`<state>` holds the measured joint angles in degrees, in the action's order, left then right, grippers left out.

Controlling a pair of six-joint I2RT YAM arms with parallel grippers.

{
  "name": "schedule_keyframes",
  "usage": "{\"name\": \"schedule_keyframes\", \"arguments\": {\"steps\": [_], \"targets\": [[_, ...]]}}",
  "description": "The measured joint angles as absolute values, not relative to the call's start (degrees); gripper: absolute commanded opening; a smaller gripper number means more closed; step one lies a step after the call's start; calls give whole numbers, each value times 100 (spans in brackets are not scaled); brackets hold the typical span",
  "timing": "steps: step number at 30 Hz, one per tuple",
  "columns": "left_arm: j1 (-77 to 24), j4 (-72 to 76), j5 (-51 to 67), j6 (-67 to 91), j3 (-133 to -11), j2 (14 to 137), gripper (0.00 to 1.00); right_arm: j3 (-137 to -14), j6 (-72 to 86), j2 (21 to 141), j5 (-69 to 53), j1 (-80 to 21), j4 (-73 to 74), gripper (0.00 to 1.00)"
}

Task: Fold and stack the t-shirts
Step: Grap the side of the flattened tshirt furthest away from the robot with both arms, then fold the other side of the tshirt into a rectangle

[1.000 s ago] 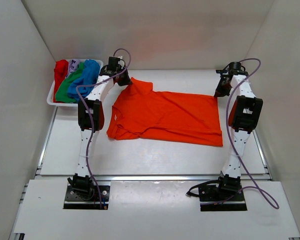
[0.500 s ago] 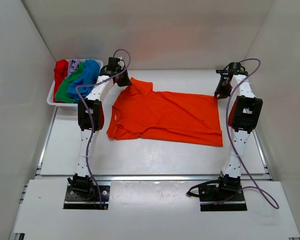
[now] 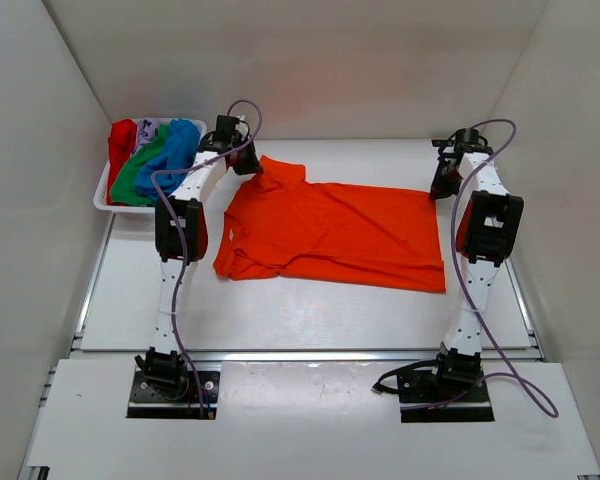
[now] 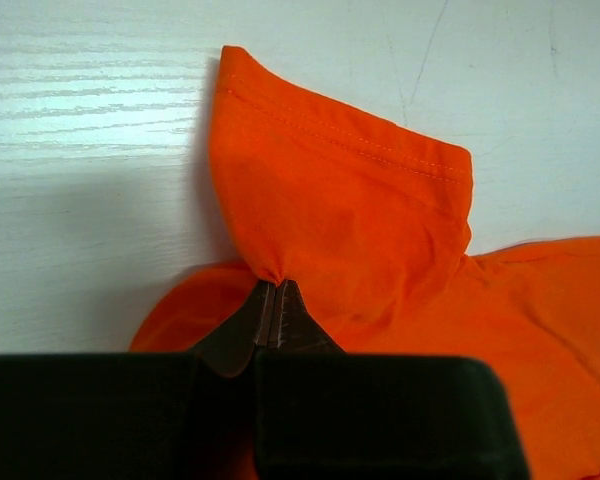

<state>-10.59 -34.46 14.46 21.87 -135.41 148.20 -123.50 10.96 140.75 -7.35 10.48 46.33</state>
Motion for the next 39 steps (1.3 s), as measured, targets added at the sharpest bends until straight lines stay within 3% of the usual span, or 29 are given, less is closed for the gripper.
{"name": "schedule_keyframes", "arguments": {"steps": [6, 12, 25, 39], "targets": [[-1063, -3465, 1433, 1918, -12803, 14156, 0, -10420, 784, 12770, -624, 943, 4091, 0], [-1059, -2989, 1297, 1647, -10674, 12342, 0, -8709, 580, 11072, -781, 937, 3544, 0], [-1074, -2005, 1260, 1457, -6901, 9946, 0, -6718, 443, 9529, -1166, 1365, 2989, 0], [-1033, -1494, 1144, 1424, -5767, 9286, 0, -5203, 447, 8329, -1369, 1455, 2606, 0]]}}
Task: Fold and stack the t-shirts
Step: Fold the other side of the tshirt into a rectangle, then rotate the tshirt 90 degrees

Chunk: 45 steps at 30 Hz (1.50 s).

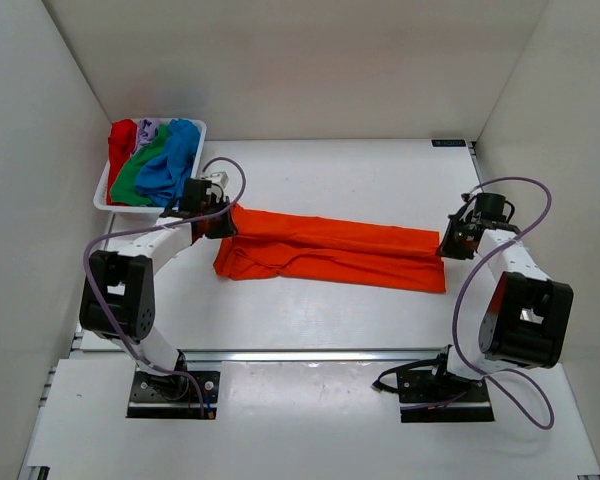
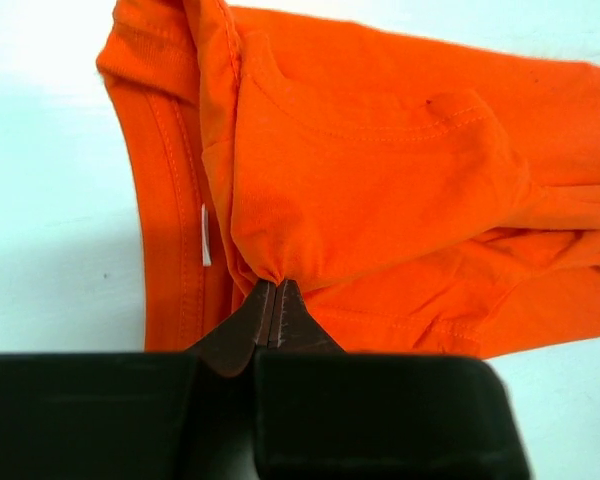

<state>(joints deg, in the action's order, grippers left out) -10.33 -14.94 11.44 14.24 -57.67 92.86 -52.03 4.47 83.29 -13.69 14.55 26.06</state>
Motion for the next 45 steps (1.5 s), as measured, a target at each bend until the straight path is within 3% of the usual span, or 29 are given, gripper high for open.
{"name": "schedule_keyframes", "arguments": {"steps": [2, 3, 5, 8, 9, 12, 13, 14, 16, 17, 18, 23, 31, 38, 45], "targets": [[-1033, -1461, 1140, 1428, -5642, 9218, 2, -5105, 458, 8315, -1345, 1487, 2611, 4], [-1035, -1444, 1140, 1437, -5570, 9174, 11, -5094, 464, 8315, -1310, 1507, 2637, 12], [-1031, -1435, 1138, 1463, -5376, 9039, 23, -5094, 499, 8315, -1227, 1551, 2652, 31], [-974, -1435, 1111, 1597, -4943, 8549, 30, -5094, 587, 8298, -1009, 1638, 2687, 57], [-930, -1446, 1087, 1658, -4810, 8311, 36, -5094, 615, 8270, -928, 1662, 2711, 60], [-854, -1479, 945, 1850, -4598, 7577, 38, -5131, 620, 8079, -714, 1645, 2781, 63], [-862, -1470, 921, 1896, -4598, 7413, 39, -5192, 611, 8034, -694, 1608, 2803, 62], [-921, -1444, 884, 1942, -4600, 7264, 39, -5306, 596, 8023, -679, 1542, 2823, 55], [-1129, -1415, 827, 2064, -4602, 7126, 39, -5592, 499, 8101, -683, 1337, 2801, 31], [-1310, -1393, 781, 2154, -4600, 7137, 38, -5854, 462, 8243, -707, 1153, 2825, 7], [-1426, -1382, 784, 2206, -4598, 7177, 38, -6042, 386, 8383, -744, 1028, 2808, 0], [-2078, -1271, 696, 2563, -4622, 8103, 37, -7043, 283, 9618, -947, 390, 2808, 0], [-2191, -1372, 478, 2939, -5527, 9926, 37, -7019, 563, 10582, -1041, 425, 3269, 0], [-2126, -1968, 373, 2939, -8320, 11893, 34, -6259, 1581, 10112, -923, 207, 3433, 0], [-2117, -3286, 508, 2812, -12230, 14186, 31, -4445, 3273, 8774, -1457, -2097, 2711, 0]]}}
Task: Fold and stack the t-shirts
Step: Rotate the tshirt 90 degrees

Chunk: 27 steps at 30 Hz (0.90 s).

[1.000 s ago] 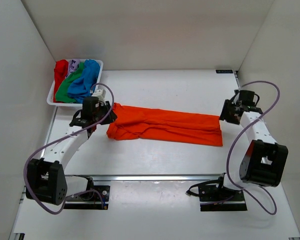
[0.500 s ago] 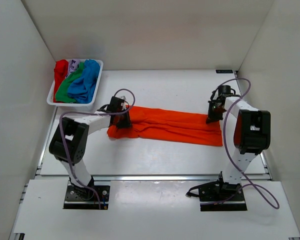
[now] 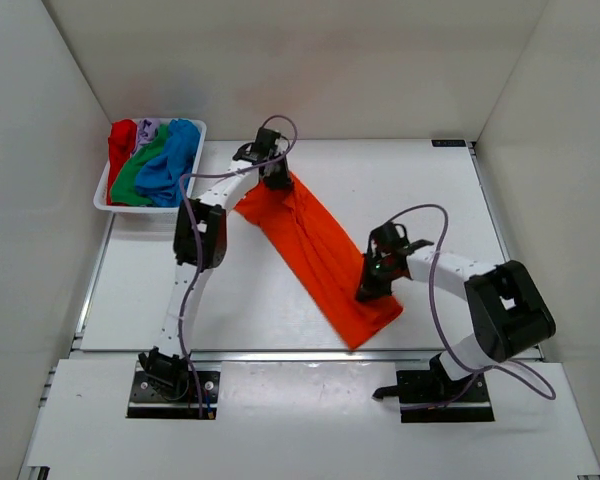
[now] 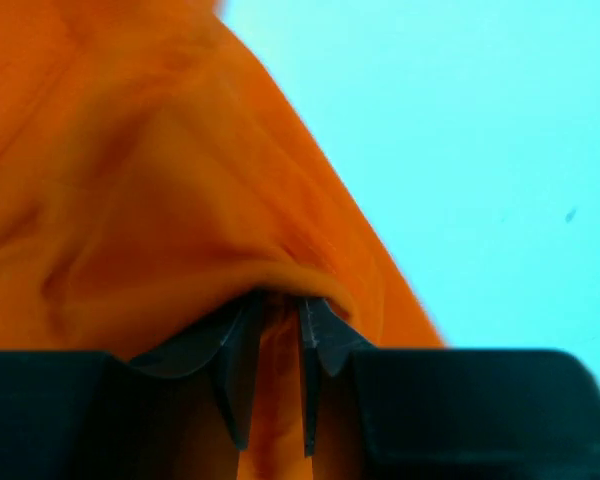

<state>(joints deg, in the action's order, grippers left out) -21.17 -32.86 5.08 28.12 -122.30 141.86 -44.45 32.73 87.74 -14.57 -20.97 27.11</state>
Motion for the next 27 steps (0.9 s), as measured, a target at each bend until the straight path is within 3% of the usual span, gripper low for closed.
{"name": "schedule_keyframes", "arguments": {"steps": [5, 10, 14, 21, 27], "targets": [[-2082, -4329, 794, 2847, -15393, 15957, 29, -3750, 4416, 8517, -1892, -3170, 1533, 0], [-1994, -4810, 989, 2786, -15539, 15996, 34, -3723, 4462, 8630, -2012, -3468, 1100, 0], [-1933, -4764, 976, 2637, -14510, 15179, 38, -3817, 3979, 8591, -1933, -3468, 1212, 0], [-1772, -3223, 1004, 2733, -10138, 11832, 38, -3970, 3004, 7959, -1750, -3087, 1592, 1], [-1640, -2790, 954, 2692, -9515, 11808, 40, -3879, 2587, 7891, -1739, -3179, 1765, 0]]}}
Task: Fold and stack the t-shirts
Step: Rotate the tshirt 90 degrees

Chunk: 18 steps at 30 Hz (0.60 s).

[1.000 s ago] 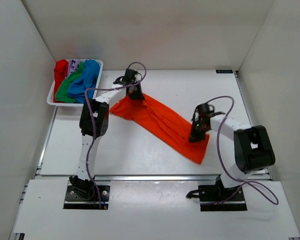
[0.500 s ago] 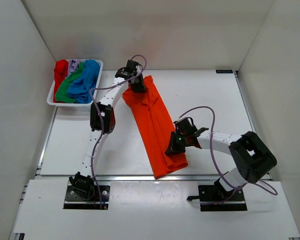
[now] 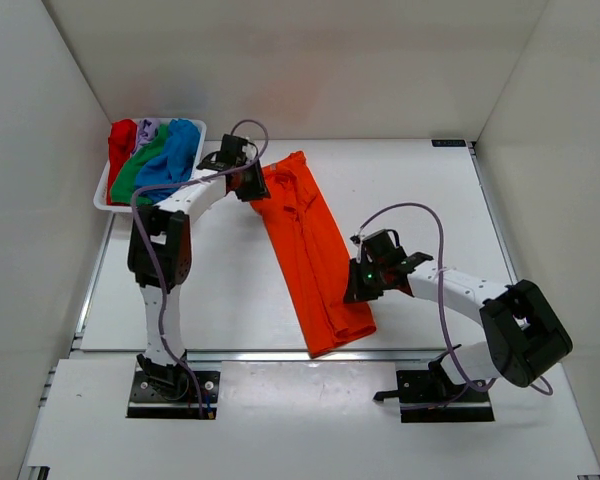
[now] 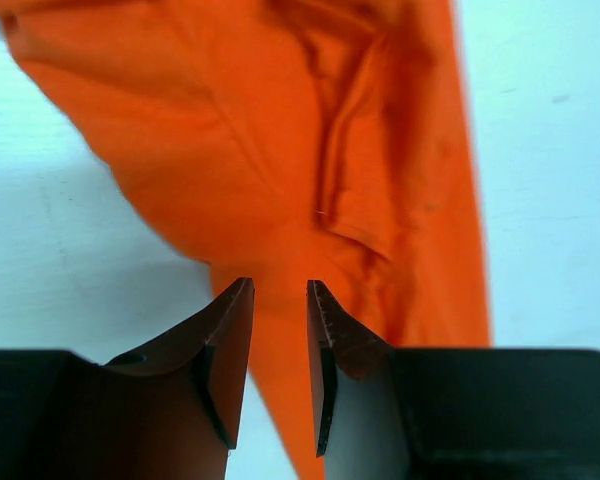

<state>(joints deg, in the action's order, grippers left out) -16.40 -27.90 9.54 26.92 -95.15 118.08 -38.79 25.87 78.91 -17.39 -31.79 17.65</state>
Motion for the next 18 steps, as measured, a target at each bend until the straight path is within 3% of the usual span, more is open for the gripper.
{"name": "schedule_keyframes", "arguments": {"steps": [5, 10, 18], "targets": [[-1800, -2864, 958, 2626, -9570, 12737, 40, -3555, 2576, 7896, -1586, -3376, 1935, 0], [-1850, -3223, 943, 2536, -10648, 13358, 40, -3400, 3009, 7826, -1570, -3190, 1935, 1], [-1835, -4755, 1441, 2602, -14967, 15758, 36, -3413, 3653, 7918, -1339, -3507, 1769, 0]]}}
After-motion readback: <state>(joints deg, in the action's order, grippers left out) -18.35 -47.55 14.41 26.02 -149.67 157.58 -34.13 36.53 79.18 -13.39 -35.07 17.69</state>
